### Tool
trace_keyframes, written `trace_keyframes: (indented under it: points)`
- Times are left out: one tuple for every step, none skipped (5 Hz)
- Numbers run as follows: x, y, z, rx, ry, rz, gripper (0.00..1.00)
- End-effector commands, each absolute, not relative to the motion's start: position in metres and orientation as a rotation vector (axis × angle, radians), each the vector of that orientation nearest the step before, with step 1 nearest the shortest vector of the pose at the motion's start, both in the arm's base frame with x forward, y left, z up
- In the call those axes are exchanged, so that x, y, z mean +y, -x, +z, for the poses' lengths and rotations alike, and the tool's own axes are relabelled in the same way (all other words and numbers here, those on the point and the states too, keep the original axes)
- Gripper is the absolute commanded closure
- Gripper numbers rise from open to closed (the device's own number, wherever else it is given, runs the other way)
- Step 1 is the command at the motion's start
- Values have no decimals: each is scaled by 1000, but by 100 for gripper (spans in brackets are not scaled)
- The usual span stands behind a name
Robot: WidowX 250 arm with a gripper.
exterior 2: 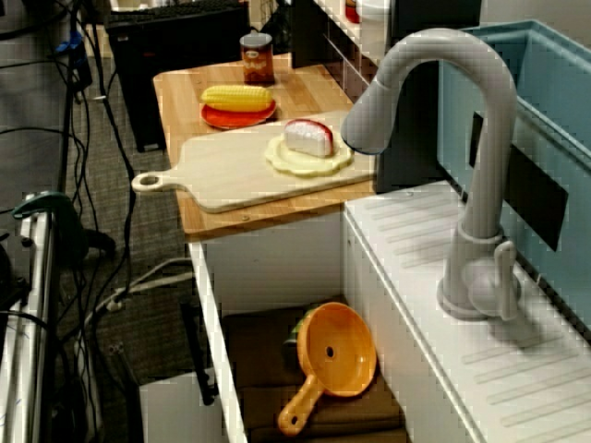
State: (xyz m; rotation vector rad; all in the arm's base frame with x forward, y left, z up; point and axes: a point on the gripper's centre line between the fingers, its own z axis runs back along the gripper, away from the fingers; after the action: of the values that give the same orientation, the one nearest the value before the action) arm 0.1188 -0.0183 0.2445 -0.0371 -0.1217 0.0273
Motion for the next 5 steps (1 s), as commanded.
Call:
trace_keyframes:
  points:
    - [-18, -119, 244, -122, 37, 27, 0]
    - [6, -144, 235, -206, 23, 66, 0]
    - [29, -165, 225, -231, -11, 66, 0]
    - [57, -185, 224, -257, -40, 80, 0]
    - [95, -216, 214, -265, -54, 66, 0]
